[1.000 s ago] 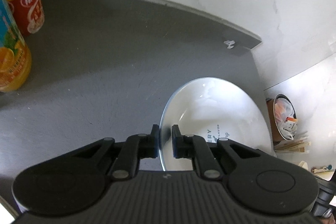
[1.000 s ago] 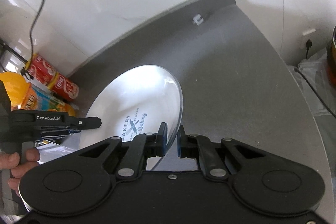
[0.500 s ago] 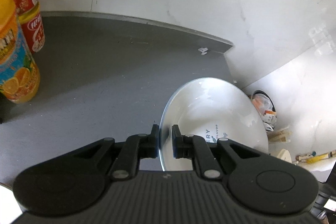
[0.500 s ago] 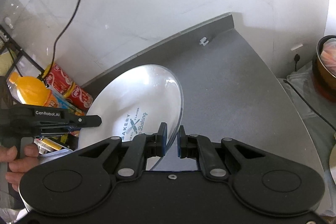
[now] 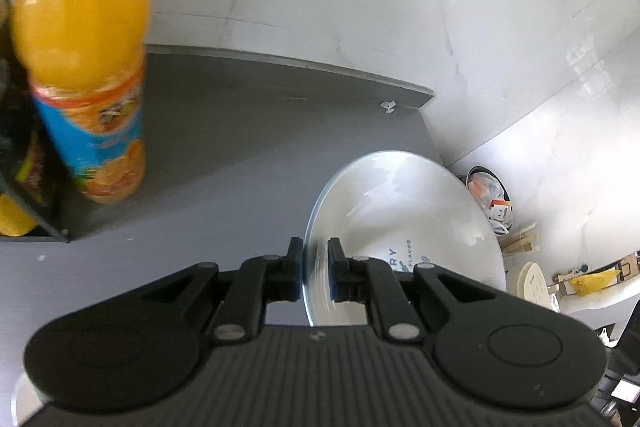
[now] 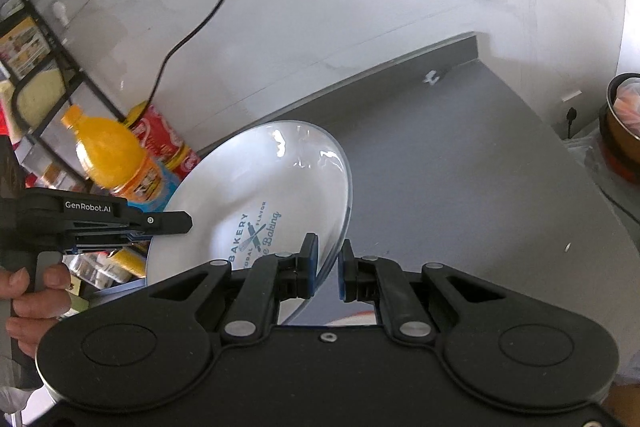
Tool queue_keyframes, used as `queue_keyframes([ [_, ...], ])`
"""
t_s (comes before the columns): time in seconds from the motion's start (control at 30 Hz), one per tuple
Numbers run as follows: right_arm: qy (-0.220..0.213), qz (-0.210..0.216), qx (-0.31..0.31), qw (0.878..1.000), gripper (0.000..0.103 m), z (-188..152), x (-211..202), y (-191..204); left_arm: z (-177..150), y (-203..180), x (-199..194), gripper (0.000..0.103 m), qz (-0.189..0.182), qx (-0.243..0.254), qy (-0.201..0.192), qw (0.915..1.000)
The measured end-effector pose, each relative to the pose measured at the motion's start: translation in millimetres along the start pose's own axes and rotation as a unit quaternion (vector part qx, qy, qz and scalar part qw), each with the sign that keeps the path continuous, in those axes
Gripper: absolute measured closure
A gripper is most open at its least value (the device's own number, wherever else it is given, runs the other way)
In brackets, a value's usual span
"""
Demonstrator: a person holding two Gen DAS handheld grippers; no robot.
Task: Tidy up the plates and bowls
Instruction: 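Lift the 'Bakery' plate with both grippers over the 'Sweet' plate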
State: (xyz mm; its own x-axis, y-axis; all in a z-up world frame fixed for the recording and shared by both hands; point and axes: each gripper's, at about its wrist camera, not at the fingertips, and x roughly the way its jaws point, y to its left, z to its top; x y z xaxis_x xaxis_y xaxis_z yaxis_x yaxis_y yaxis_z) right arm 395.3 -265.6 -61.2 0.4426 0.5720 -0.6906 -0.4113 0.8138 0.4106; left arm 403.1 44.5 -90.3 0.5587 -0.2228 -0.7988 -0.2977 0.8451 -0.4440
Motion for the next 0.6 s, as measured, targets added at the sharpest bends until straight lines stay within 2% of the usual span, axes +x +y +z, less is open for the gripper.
queue_keyframes([
  [0.6, 0.019, -0.004, -0.005, 1.000, 0.093, -79.8, -6.2, 83.2, -53.1, 83.5, -60.8, 0.093, 0.012, -0.007, 0.009, 0.9999],
])
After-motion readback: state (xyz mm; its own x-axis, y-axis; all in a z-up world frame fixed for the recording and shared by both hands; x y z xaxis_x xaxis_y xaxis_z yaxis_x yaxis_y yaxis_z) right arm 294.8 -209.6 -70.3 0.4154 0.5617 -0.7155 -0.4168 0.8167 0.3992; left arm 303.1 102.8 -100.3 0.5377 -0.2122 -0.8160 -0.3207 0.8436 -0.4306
